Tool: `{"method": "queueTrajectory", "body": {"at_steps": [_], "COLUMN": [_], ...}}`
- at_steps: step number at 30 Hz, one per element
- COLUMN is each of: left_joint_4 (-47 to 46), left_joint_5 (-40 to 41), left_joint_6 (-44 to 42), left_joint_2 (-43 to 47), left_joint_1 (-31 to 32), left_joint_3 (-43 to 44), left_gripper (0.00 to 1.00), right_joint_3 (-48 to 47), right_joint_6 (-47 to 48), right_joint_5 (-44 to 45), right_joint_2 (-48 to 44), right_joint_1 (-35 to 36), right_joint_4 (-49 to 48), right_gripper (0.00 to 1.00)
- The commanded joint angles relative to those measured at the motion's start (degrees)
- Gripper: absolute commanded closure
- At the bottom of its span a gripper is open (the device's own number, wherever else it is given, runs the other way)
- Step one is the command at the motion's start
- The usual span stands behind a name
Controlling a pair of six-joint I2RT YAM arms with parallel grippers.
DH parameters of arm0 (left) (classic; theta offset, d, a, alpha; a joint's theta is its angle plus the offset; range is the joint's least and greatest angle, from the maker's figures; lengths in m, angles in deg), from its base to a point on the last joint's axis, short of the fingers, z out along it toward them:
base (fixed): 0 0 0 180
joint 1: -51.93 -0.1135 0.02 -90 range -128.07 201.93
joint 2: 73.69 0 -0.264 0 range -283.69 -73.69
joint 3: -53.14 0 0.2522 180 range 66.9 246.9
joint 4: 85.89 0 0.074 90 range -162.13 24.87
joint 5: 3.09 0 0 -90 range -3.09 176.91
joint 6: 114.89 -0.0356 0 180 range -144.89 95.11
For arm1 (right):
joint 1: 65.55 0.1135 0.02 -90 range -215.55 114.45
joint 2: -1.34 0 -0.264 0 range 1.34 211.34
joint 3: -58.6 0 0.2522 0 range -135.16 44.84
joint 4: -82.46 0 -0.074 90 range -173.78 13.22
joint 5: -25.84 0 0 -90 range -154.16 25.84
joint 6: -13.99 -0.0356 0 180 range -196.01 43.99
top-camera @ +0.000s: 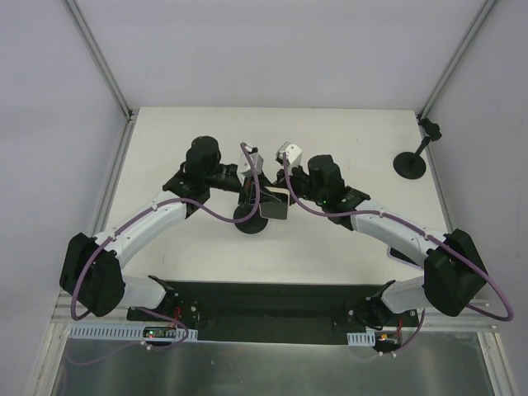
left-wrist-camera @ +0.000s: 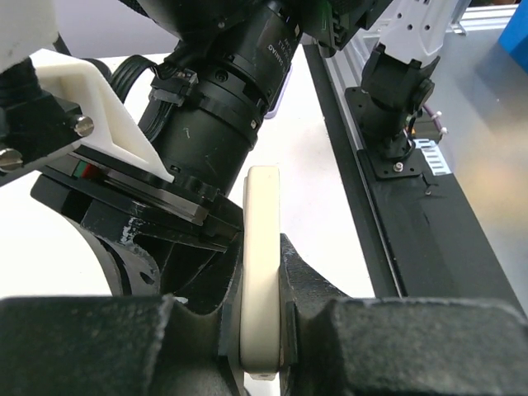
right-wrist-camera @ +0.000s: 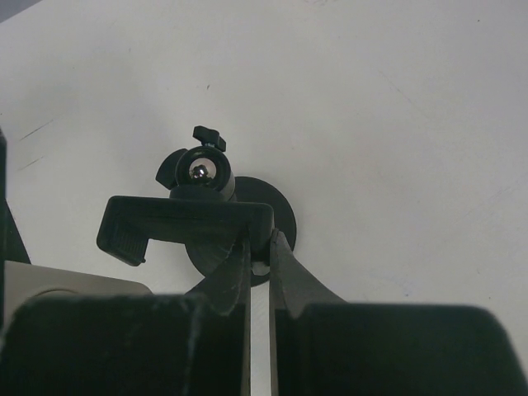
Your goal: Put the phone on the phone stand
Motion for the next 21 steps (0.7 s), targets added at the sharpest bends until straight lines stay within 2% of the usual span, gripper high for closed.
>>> {"method": "queueTrajectory", "body": {"at_steps": [1,10,16,21], "left_joint_4": [0.53,-0.61,-3.59,-6.76], "left_joint_5": [-4.31,-9.41,-13.36,-12.84], "left_joint_6": [-8.43,-8.17,-3.25,-1.49], "left_joint_2": [-1.06,-5.63,-7.83,-8.89], "left_joint_1": [-0.17,-3.68,-7.37,-7.82], "left_joint_3": [4.28,6.66,8.77,7.80], "left_gripper": [1.00,1.00,1.00,1.00], "right_joint_3": [-0.95,-1.66,-2.71,-3.15], "right_joint_6": [-2.16,-1.29,-0.58,-1.11], "right_joint_5": [-4.95,-9.60,-11.10,-12.42], "right_joint_2": [-0.27,1.31,1.93,2.45], "right_joint_1": [-0.03,0.06,-0.12,-0.12], "right_joint_4": [-3.94,-3.76,-3.06,-3.06], "right_gripper": [0.99,0.99,0.99,0.99]}}
